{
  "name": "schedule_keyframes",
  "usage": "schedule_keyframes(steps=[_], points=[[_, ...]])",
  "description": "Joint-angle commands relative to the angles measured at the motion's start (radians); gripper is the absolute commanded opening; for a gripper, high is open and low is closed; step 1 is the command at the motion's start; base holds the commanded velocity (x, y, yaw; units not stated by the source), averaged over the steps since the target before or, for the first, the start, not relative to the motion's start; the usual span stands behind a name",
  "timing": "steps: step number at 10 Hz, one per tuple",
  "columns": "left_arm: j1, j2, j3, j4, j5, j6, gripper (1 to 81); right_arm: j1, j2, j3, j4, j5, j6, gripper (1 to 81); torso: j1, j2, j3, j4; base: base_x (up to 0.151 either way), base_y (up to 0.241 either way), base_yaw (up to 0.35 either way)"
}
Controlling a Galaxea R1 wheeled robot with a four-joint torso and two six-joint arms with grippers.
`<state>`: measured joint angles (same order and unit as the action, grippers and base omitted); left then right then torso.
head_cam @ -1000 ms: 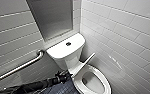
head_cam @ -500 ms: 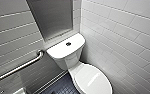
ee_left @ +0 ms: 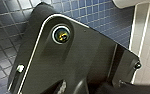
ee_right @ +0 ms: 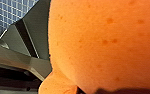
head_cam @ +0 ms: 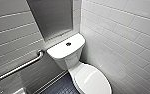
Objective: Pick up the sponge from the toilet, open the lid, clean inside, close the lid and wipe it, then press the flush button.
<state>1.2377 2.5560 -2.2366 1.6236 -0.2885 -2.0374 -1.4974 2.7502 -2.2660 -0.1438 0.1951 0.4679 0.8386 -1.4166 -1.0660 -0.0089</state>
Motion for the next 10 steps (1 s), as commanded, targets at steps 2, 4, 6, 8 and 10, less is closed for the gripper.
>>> schedule_keyframes(steps=[2,4,6,8,10], points=[[0.173,0.235,-0.368,0.068,0.0,0.063,81.1,-0.016,0.054,-0.099,-0.022,-0.085,-0.005,1.0,0.0,0.0,0.0,0.0,0.0,0.0,0.0],[0.226,0.325,-0.483,0.044,0.037,0.132,81.1,-0.019,0.068,-0.122,-0.017,-0.085,-0.003,1.0,0.0,0.0,0.0,0.0,0.0,0.0,0.0],[0.265,0.406,-0.555,-0.256,0.132,0.518,81.1,-0.021,0.068,-0.121,-0.025,-0.085,-0.005,1.0,0.0,0.0,0.001,0.0,0.0,0.0,0.0],[0.28,0.452,-0.558,-0.712,0.228,1.021,81.1,-0.021,0.068,-0.116,-0.013,-0.083,-0.003,1.0,0.0,0.0,0.001,0.0,0.0,0.0,0.0],[0.288,0.466,-0.543,-1.047,0.239,1.427,81.1,-0.027,0.055,-0.089,-0.013,-0.071,0.005,1.0,-0.001,0.0,0.001,0.0,0.0,0.0,0.0]])
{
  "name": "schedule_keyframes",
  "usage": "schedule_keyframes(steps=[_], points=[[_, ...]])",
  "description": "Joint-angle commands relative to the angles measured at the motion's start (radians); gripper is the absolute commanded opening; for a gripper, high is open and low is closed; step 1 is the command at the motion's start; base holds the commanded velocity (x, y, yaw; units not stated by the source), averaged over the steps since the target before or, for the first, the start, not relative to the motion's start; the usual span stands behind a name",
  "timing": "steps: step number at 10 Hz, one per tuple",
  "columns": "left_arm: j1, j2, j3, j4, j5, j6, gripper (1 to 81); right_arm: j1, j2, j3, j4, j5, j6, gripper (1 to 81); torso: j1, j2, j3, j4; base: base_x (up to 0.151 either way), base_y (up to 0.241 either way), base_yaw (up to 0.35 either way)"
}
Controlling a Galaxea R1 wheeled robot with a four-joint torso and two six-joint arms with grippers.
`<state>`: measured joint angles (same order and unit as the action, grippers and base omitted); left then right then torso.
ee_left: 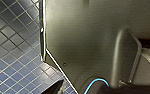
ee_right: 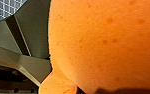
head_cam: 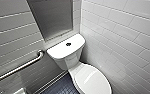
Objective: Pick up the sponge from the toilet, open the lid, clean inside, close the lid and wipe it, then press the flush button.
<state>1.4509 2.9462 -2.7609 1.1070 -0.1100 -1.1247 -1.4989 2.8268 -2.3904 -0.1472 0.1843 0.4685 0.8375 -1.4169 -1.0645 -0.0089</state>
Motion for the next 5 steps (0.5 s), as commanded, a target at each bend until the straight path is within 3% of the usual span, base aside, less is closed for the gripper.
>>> schedule_keyframes(steps=[1,5], points=[[0.075,0.076,-0.005,-0.637,0.065,0.633,81.1,-0.025,-0.049,0.09,-0.009,-0.054,0.004,1.0,0.0,0.0,0.0,0.0,0.0,0.0,0.0],[0.059,0.016,0.148,-0.89,0.119,0.956,81.1,0.01,-0.318,0.505,-0.009,-0.034,0.002,1.0,0.0,0.0,0.0,0.0,0.0,0.0,0.0]])
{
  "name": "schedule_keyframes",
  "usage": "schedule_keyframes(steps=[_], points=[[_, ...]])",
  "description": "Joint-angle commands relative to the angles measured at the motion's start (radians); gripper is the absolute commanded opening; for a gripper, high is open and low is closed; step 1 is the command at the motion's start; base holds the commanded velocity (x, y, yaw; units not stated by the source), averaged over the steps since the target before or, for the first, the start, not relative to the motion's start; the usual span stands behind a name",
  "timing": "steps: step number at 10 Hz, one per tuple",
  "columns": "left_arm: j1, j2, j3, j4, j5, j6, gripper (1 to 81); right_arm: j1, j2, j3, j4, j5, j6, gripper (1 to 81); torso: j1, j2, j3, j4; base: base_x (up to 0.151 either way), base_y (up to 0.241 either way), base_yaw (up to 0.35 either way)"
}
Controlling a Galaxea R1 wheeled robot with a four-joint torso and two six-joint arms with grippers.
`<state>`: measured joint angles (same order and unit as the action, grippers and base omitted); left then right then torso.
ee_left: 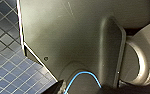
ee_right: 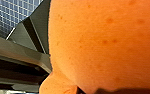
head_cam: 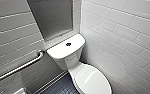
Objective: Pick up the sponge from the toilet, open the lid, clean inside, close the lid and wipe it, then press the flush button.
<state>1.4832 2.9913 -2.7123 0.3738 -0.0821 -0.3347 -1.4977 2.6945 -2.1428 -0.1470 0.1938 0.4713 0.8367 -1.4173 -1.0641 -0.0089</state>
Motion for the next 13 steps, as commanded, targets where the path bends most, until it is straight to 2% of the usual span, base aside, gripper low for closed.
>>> schedule_keyframes(steps=[1,3,5,6,8,10,13], points=[[0.026,-0.064,0.173,-0.206,0.093,0.206,81.1,0.016,-0.245,0.339,-0.013,-0.005,-0.005,1.0,0.0,0.0,0.0,0.0,0.0,0.0,0.0],[0.021,-0.144,0.319,-0.23,0.094,0.213,81.1,0.018,-0.36,0.458,-0.014,0.084,-0.005,1.0,0.0,0.0,0.0,0.0,0.0,0.0,0.0],[0.016,-0.196,0.43,-0.23,0.093,0.212,81.1,0.027,-0.443,0.521,-0.011,0.136,0.003,1.0,0.0,0.0,0.0,0.0,0.0,0.0,0.0],[0.016,-0.202,0.457,-0.23,0.093,0.21,81.1,0.029,-0.468,0.534,-0.014,0.139,0.003,1.0,0.0,0.0,0.0,0.0,0.0,0.0,0.0],[0.016,-0.202,0.457,-0.231,0.093,0.203,81.1,0.058,-0.52,0.58,-0.014,0.199,0.006,1.0,0.0,0.0,0.0,0.0,0.0,0.0,0.0],[0.016,-0.204,0.453,-0.228,0.091,0.203,81.1,0.16,-0.577,0.682,0.0,0.187,0.007,1.0,0.0,0.0,0.0,0.0,0.0,0.0,0.0],[0.016,-0.218,0.453,-0.217,0.091,0.207,81.1,0.383,-0.649,0.818,0.007,0.167,0.013,1.0,0.0,0.0,0.0,0.0,0.0,0.0,0.0]])
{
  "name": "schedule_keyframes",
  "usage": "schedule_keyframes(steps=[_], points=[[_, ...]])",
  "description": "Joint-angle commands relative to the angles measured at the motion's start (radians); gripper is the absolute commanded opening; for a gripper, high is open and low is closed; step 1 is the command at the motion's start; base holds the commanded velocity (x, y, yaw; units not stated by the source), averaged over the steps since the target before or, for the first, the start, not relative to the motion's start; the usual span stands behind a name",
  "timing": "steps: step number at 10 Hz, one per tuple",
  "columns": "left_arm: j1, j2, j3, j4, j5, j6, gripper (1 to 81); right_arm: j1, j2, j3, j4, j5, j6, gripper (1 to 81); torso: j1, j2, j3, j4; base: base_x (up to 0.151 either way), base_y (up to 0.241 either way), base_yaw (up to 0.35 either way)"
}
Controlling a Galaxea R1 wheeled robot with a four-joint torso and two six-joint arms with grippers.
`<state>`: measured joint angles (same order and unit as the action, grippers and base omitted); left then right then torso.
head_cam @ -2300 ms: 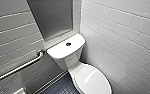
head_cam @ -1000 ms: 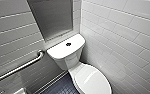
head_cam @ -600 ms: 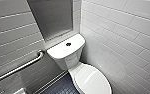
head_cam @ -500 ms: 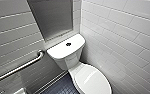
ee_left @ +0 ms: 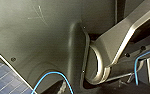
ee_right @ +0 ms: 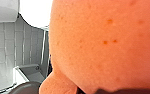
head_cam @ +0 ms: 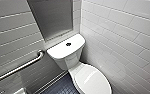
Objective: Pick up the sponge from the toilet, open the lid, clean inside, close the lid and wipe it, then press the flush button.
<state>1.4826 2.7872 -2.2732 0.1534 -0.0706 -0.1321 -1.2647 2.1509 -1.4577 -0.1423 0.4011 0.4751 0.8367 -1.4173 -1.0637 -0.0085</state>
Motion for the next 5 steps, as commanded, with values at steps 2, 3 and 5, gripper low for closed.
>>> schedule_keyframes(steps=[2,3,5], points=[[0.017,-0.018,0.014,0.003,0.081,0.006,81.1,0.278,-0.109,0.178,0.038,-0.115,0.011,1.0,0.0,0.0,0.0,0.0,0.0,0.0,0.0],[0.017,-0.018,0.014,0.003,0.08,0.008,81.1,0.328,-0.102,0.182,0.047,-0.151,0.011,1.0,0.0,0.0,0.0,0.0,0.0,0.0,0.0],[0.017,-0.018,0.014,0.005,0.08,0.009,81.1,0.409,-0.087,0.172,0.072,-0.177,0.011,1.0,0.064,-0.1,0.0,0.0,0.0,0.0,0.0]])
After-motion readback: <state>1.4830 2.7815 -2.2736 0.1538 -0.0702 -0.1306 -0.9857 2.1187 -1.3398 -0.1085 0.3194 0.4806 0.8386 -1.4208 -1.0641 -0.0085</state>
